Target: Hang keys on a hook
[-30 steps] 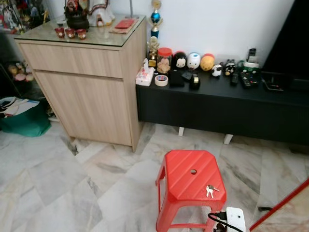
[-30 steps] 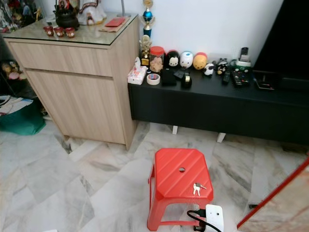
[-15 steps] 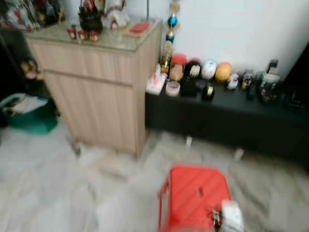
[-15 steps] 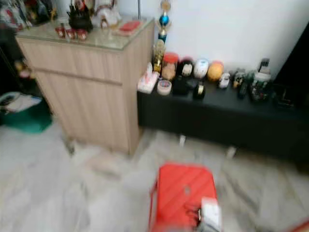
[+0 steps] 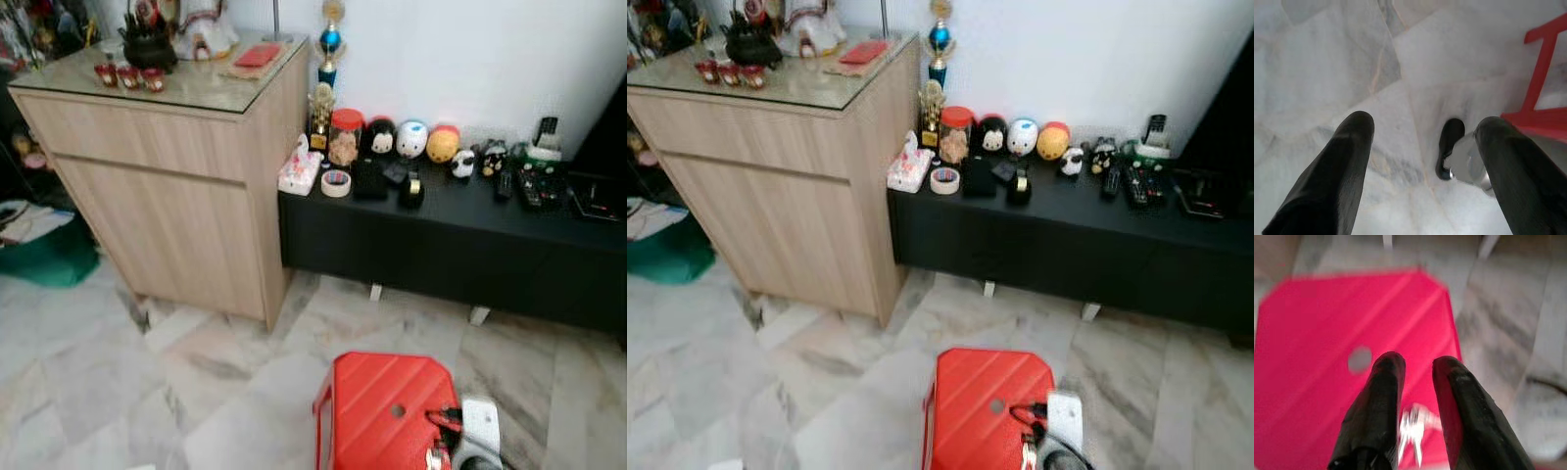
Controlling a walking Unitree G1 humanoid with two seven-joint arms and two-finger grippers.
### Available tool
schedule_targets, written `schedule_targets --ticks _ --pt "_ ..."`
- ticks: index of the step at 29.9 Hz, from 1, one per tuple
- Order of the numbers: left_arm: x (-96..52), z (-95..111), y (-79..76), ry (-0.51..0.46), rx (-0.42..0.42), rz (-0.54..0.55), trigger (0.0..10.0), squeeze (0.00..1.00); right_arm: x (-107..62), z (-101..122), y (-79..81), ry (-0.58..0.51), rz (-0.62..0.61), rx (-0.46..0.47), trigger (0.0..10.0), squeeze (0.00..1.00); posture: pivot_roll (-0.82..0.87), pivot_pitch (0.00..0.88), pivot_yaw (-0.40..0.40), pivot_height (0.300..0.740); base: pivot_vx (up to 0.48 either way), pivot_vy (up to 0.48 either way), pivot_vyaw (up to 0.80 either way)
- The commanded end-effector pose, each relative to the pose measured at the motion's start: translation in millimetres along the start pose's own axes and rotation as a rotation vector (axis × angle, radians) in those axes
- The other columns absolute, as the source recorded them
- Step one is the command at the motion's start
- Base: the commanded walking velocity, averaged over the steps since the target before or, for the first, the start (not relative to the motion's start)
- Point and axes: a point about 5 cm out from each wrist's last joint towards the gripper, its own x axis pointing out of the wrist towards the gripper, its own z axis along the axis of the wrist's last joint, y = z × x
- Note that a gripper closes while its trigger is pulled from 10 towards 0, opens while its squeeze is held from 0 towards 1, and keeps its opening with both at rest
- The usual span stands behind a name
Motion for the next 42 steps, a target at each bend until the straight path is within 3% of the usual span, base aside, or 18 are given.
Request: schedule_targets --ticks 1,5,8,11,12,13,14,15,19,23,28,35,42 --pt "-1.9 -6.5 -0.7 0.014 -0.031 0.014 10.0 0.0 1.7 17.3 -6.4 -0.097 -0.012 -0.01 10.0 0.0 0.08 0.0 -0.036 0.74 0.0 0.0 0.0" --pt "-2.2 -2.9 0.3 -0.036 -0.081 0.038 10.0 0.0 3.3 39.7 -4.5 -0.215 0.005 -0.027 10.0 0.0 0.07 0.0 -0.039 0.74 0.0 0.0 0.0" --pt "-2.4 8.5 0.1 -0.144 -0.112 0.048 10.0 0.0 2.1 67.3 3.5 -0.37 0.042 -0.074 10.0 0.0 0.08 0.0 -0.043 0.74 0.0 0.0 0.0" --pt "-2.0 15.4 -0.7 -0.192 -0.121 0.032 10.0 0.0 1.3 76.6 7.5 -0.421 0.045 -0.058 10.0 0.0 0.08 0.0 -0.043 0.74 0.0 0.0 0.0" --pt "-0.8 28.1 -0.2 -0.254 -0.103 0.022 10.0 0.0 0.9 79.7 10.4 -0.439 0.055 -0.055 10.0 0.0 0.08 0.0 -0.042 0.74 0.0 0.0 0.0" --pt "-0.1 77.0 2.5 -0.464 -0.053 -0.001 10.0 0.0 0.6 84.0 16.6 -0.462 0.074 -0.051 10.0 0.0 0.1 0.0 -0.042 0.74 0.0 0.0 0.0" --pt "-0.1 77.0 2.5 -0.464 -0.053 -0.001 10.0 0.0 0.6 84.0 16.6 -0.462 0.074 -0.051 10.0 0.0 0.1 0.0 -0.042 0.74 0.0 0.0 0.0" --pt "-10.0 134.2 1.9 -0.706 0.01 -0.033 10.0 0.0 0.2 86.9 24.4 -0.479 0.092 -0.047 10.0 0.0 0.1 0.0 -0.04 0.74 0.0 0.0 0.0" --pt "-14.6 146.0 -2.9 -0.776 0.023 -0.056 10.0 0.0 0.1 88.7 29.4 -0.485 0.099 -0.041 10.0 0.0 0.11 0.0 -0.037 0.74 0.0 0.0 0.0" --pt "-33.4 158.5 -15.9 -0.908 0.057 -0.125 10.0 0.0 -1.7 83.7 30.3 -0.488 0.096 -0.03 10.0 0.0 0.12 0.0 -0.028 0.74 0.0 0.0 0.0" --pt "-43.3 164.8 -28.3 -0.928 0.074 -0.193 10.0 0.0 -4.9 81.9 25.9 -0.508 0.074 -0.028 10.0 0.0 0.08 0.0 -0.017 0.74 0.0 0.0 0.0" --pt "-38.9 173.9 -45.5 -0.905 0.098 -0.248 10.0 0.0 -8.0 89.2 13.8 -0.56 0.007 0.004 10.0 0.0 0.04 0.0 0.003 0.74 0.0 0.0 0.0" --pt "-39.5 175.6 -44.4 -0.893 0.096 -0.247 10.0 0.0 -12.0 101.0 15.4 -0.626 -0.012 0.011 10.0 0.0 0.02 0.0 0.019 0.74 0.0 0.0 0.0"
